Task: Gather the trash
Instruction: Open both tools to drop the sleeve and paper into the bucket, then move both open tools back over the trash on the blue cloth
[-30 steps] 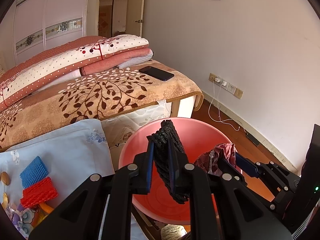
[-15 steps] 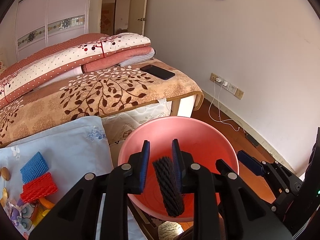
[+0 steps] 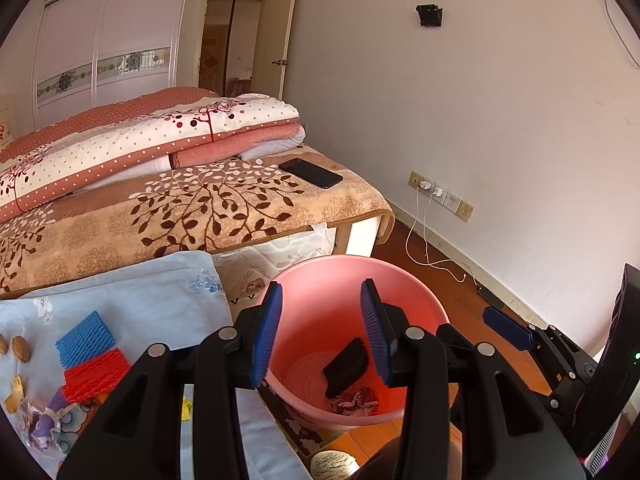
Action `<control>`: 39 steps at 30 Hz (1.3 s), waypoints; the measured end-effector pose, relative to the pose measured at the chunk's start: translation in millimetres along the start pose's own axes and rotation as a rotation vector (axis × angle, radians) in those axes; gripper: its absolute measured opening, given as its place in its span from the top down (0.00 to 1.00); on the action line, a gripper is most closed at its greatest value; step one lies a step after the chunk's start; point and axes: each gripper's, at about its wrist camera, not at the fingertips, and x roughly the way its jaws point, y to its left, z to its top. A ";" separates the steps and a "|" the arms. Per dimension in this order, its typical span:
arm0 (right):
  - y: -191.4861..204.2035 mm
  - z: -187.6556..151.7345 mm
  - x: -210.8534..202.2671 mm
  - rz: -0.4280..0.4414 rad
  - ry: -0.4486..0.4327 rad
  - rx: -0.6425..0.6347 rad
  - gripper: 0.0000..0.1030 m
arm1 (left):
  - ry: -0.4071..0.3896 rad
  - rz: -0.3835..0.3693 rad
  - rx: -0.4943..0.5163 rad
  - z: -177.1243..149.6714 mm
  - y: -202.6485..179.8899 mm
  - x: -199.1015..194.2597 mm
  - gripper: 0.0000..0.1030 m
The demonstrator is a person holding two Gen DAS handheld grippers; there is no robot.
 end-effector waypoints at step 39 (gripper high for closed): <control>146.5 -62.9 -45.5 0.366 0.186 -0.140 0.44 | 0.118 0.218 -0.142 -138.7 184.9 -154.3 0.60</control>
